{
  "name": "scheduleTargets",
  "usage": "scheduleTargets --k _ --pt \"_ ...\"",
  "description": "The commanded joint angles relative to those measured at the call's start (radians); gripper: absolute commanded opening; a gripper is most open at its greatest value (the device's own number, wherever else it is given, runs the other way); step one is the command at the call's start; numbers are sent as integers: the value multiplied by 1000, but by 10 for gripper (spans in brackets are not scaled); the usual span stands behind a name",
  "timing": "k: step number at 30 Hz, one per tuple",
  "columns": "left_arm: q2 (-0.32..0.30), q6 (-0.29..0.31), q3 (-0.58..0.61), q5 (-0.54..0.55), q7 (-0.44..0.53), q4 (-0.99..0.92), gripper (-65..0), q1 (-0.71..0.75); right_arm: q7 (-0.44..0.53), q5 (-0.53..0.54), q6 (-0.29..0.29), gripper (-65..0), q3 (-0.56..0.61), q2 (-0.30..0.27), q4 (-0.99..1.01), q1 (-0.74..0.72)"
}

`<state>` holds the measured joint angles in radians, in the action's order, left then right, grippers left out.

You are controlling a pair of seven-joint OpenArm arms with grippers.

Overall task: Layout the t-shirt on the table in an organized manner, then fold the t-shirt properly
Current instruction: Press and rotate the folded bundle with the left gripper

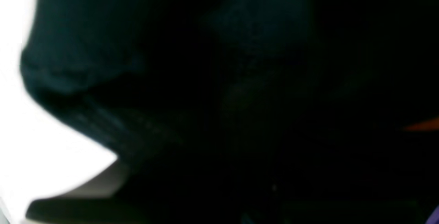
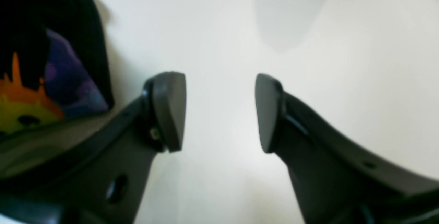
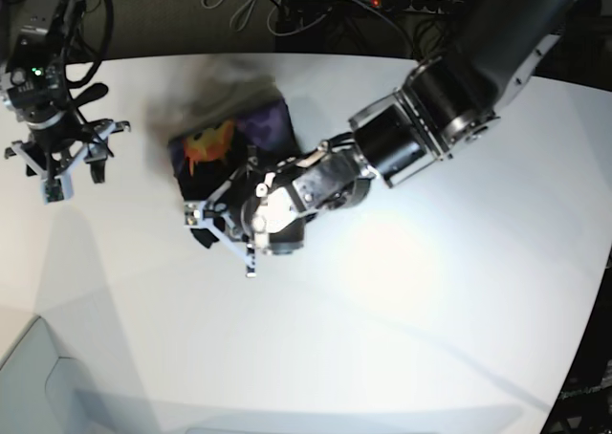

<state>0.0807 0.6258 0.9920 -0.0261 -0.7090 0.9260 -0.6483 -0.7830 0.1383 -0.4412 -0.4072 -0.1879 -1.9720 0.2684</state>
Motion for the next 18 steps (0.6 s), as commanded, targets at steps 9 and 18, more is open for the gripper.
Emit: scheduleTargets --k 9,18 --pt "76 45 1 -225 85 -61 -506 -6 18 5 -5 -325 -3 -9 -19 21" --pt "76 44 -8 -232 88 -43 -207 -18 23 5 -5 -325 -2 3 -19 39"
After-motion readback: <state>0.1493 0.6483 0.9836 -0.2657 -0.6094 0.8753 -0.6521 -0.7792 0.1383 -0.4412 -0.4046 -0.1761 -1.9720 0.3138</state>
